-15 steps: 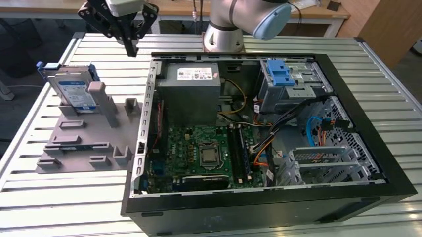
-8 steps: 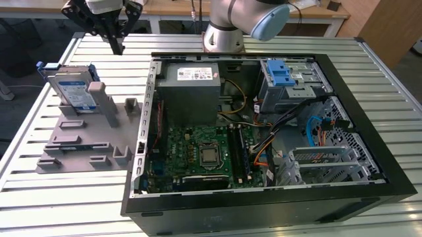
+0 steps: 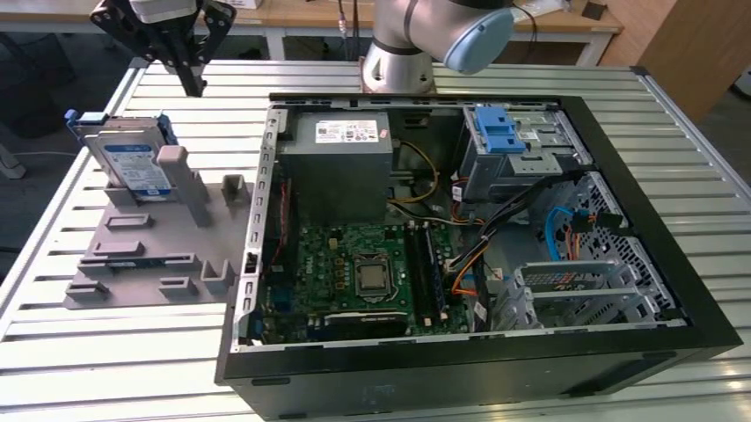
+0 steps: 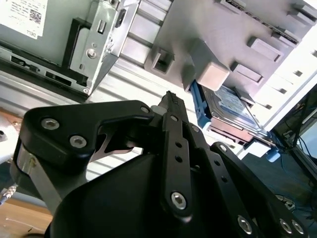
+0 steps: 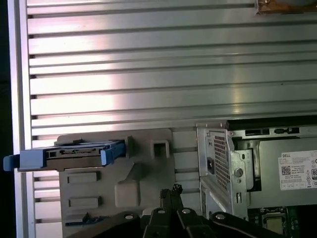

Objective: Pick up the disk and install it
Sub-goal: 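Reach for the disk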

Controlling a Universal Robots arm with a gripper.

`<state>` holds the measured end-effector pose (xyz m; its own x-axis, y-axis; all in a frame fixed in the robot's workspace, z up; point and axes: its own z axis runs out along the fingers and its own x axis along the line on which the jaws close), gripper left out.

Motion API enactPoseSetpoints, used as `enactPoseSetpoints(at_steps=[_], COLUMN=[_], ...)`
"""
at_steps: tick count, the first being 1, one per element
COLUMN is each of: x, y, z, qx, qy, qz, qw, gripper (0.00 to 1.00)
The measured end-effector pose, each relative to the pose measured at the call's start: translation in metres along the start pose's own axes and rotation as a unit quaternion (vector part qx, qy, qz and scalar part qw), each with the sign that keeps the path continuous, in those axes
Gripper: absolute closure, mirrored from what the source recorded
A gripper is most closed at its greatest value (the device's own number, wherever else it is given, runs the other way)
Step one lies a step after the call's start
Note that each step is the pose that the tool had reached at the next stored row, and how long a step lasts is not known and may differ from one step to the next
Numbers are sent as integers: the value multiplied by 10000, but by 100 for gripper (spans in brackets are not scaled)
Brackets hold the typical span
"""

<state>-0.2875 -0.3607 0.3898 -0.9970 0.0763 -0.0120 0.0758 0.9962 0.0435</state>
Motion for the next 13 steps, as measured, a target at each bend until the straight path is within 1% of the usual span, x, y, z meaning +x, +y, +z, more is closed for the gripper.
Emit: enactPoseSetpoints(at_steps=[3, 4, 5, 9, 13], x=[55, 77, 106, 220, 311], y=[12, 15, 16, 22, 27], z=[2, 3, 5, 12, 15], qx=[5, 7, 7, 8, 10], qy=[78, 99, 110, 125, 142], qz=[3, 4, 4, 5, 6], qw=[10000, 10000, 9999, 9999, 9999], gripper=[89, 89, 89, 89, 89])
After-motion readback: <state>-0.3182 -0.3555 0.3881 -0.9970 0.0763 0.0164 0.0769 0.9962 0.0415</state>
